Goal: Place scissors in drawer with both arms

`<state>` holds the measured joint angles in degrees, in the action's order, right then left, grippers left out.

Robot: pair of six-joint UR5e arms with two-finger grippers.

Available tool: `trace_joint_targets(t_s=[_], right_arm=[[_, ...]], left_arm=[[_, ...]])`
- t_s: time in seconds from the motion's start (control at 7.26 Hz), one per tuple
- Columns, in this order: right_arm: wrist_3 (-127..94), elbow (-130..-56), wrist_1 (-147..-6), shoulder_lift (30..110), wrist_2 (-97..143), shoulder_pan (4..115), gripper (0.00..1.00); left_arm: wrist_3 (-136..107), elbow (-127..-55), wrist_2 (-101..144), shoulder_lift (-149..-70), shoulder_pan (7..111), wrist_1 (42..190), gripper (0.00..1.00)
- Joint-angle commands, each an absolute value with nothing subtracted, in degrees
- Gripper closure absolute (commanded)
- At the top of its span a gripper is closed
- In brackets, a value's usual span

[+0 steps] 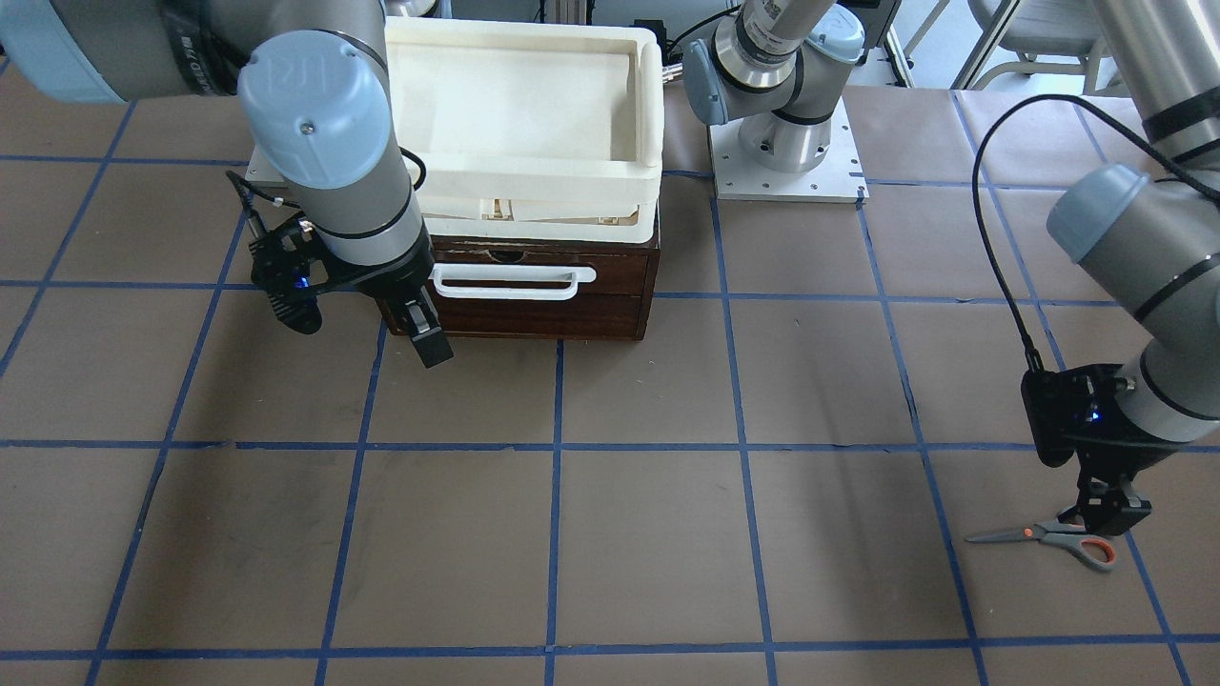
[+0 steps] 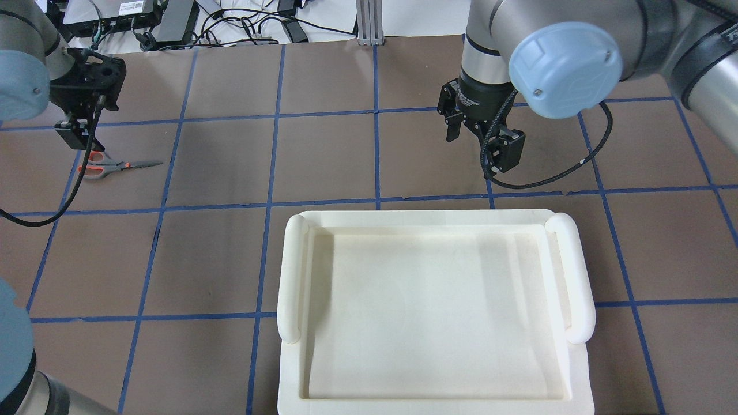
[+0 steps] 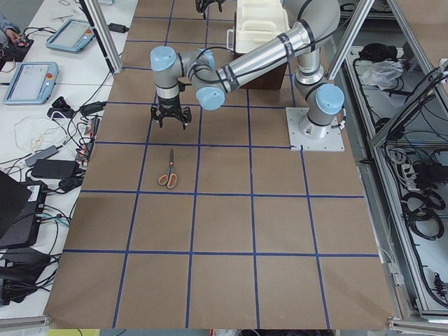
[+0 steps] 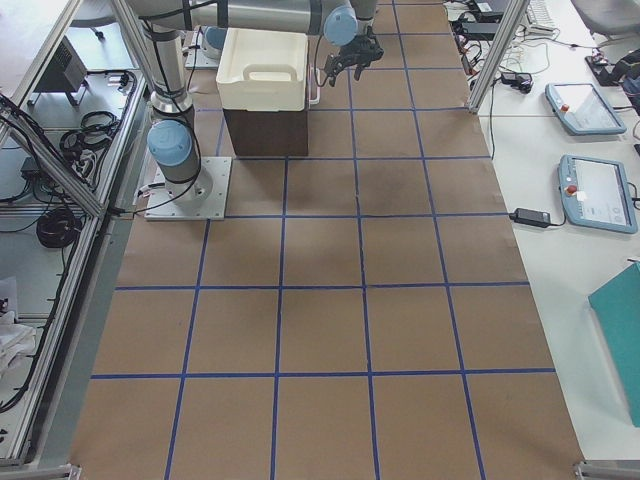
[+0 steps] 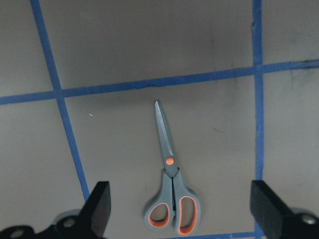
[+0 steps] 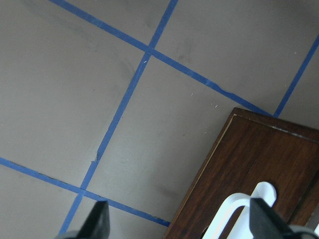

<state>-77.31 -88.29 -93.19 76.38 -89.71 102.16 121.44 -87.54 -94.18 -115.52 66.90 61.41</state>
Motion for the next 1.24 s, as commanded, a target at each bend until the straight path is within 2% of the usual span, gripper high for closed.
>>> trace_joint_targets(t_s=[0.0,0.55,1.1], right_arm=[[-86.9,-87.9,-93.9,73.1,-90.0,105.2,0.00],[-97.5,-87.7,-93.8,69.7,-89.0,107.2,0.00],[-103.3,-86.0,-93.0,67.7,-84.2,107.3,0.00]], left_arm=[[131.5,-86.0,-90.8,-121.4,63.8,57.5,0.01],[131.8,-86.0,-87.6,-125.9,58.6,57.5,0.01],[117.9,-86.3,-88.0,-127.5,58.0,57.0,0.00]])
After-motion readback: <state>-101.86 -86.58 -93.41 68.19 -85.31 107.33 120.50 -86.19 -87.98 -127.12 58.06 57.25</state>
